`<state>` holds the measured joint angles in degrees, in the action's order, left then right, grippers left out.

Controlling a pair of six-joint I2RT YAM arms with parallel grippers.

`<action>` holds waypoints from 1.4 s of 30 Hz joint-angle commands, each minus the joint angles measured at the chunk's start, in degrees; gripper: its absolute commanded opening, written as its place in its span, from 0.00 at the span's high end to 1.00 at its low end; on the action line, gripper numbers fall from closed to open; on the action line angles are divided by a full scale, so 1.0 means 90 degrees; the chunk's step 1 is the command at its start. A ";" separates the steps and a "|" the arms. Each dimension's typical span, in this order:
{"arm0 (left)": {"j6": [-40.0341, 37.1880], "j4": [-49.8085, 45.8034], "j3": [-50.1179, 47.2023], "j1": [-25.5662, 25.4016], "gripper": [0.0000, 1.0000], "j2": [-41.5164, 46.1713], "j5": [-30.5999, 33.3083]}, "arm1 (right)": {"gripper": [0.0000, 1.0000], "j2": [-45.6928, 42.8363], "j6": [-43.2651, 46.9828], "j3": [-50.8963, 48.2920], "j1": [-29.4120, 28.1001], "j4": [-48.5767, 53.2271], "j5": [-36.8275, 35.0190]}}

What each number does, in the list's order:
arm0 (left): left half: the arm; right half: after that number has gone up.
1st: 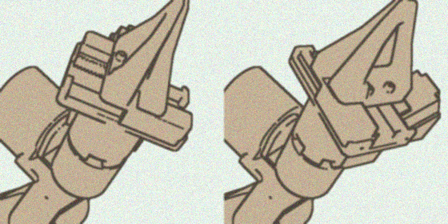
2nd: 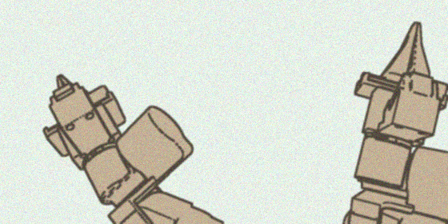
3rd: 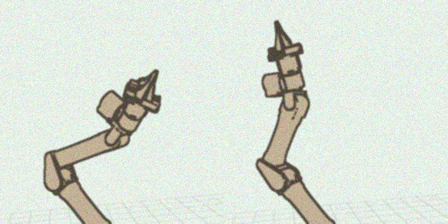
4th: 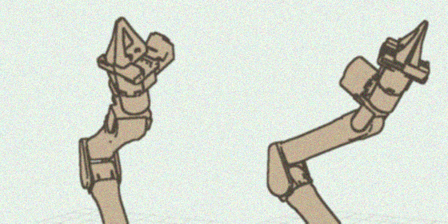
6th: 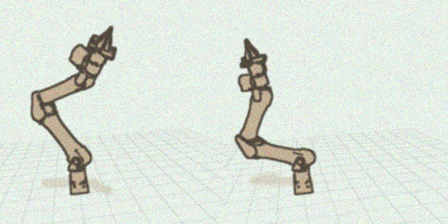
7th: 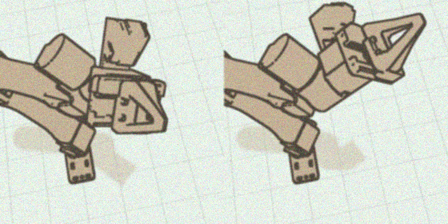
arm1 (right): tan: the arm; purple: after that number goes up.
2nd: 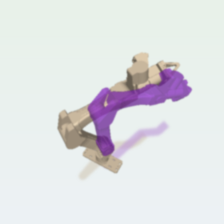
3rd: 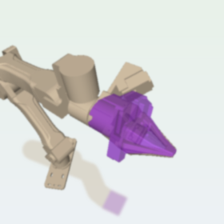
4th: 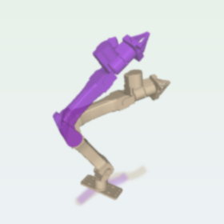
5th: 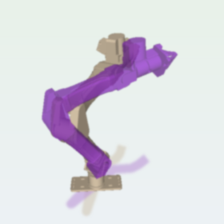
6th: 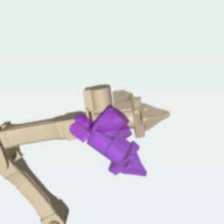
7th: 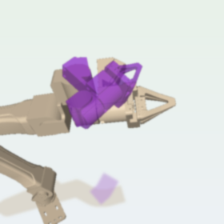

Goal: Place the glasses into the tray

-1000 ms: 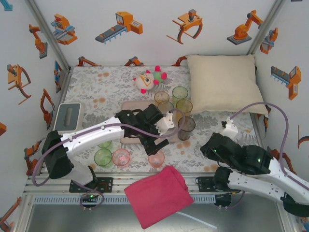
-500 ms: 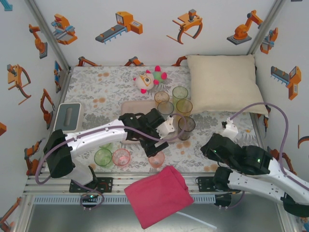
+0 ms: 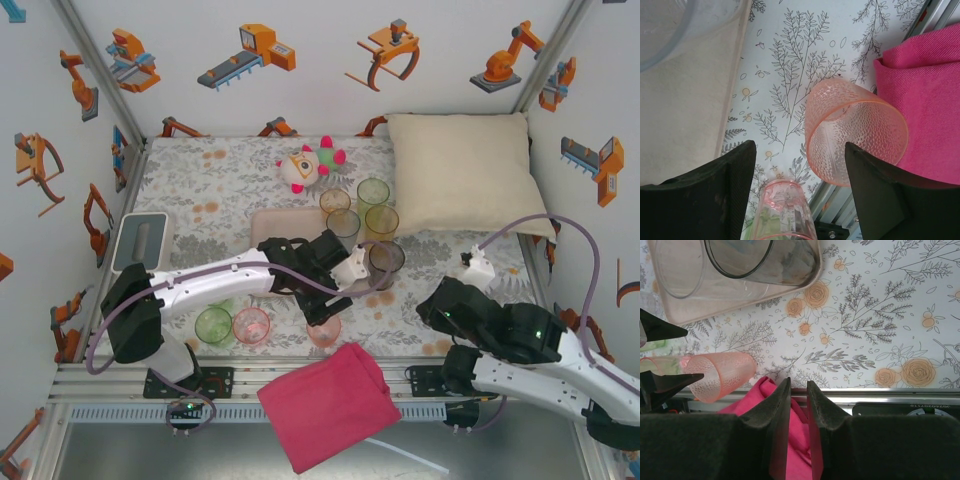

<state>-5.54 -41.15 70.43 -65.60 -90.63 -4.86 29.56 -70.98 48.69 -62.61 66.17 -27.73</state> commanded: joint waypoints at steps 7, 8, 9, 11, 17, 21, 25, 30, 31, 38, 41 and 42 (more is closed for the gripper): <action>0.0077 0.0048 -0.0140 -0.0059 0.43 -0.0035 0.0108 | 0.77 -0.0106 -0.0131 -0.0164 -0.0021 0.0050 -0.0152; 0.0074 0.0052 -0.0140 -0.0072 0.44 -0.0037 0.0118 | 0.77 -0.0119 -0.0131 -0.0173 -0.0024 0.0053 -0.0152; 0.0064 0.0060 -0.0154 -0.0065 0.45 -0.0039 0.0119 | 0.77 -0.0127 -0.0136 -0.0183 -0.0026 0.0051 -0.0143; 0.0061 0.0066 -0.0169 -0.0064 0.46 -0.0049 0.0127 | 0.77 -0.0149 -0.0131 -0.0204 -0.0025 0.0054 -0.0142; 0.0045 0.0075 -0.0208 -0.0093 0.54 -0.0046 0.0122 | 0.78 -0.0223 -0.0132 -0.0253 -0.0021 0.0040 -0.0132; 0.0013 0.0077 -0.0219 -0.0115 0.57 -0.0084 0.0116 | 0.78 -0.0228 -0.0131 -0.0263 -0.0024 0.0043 -0.0127; 0.0009 0.0077 -0.0228 -0.0133 0.58 -0.0089 0.0121 | 0.78 -0.0223 -0.0133 -0.0263 -0.0021 0.0030 -0.0132; -0.0004 0.0084 -0.0236 -0.0158 0.62 -0.0104 0.0182 | 0.78 -0.0228 -0.0131 -0.0266 -0.0024 0.0033 -0.0127; -0.0017 0.0084 -0.0237 -0.0170 0.63 -0.0096 0.0186 | 0.78 -0.0228 -0.0136 -0.0273 -0.0026 0.0030 -0.0123; -0.0047 0.0099 -0.0287 -0.0238 0.64 -0.0097 0.0233 | 0.78 -0.0236 -0.0131 -0.0273 -0.0019 0.0022 -0.0107; -0.0053 0.0102 -0.0286 -0.0236 0.67 -0.0106 0.0277 | 0.78 -0.0247 -0.0132 -0.0283 -0.0024 0.0021 -0.0103; -0.0058 0.0100 -0.0284 -0.0230 0.68 -0.0100 0.0279 | 0.78 -0.0252 -0.0131 -0.0292 -0.0020 0.0022 -0.0103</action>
<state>-5.61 -40.21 68.34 -67.44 -91.07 -2.87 27.92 -71.00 46.85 -62.61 66.17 -27.68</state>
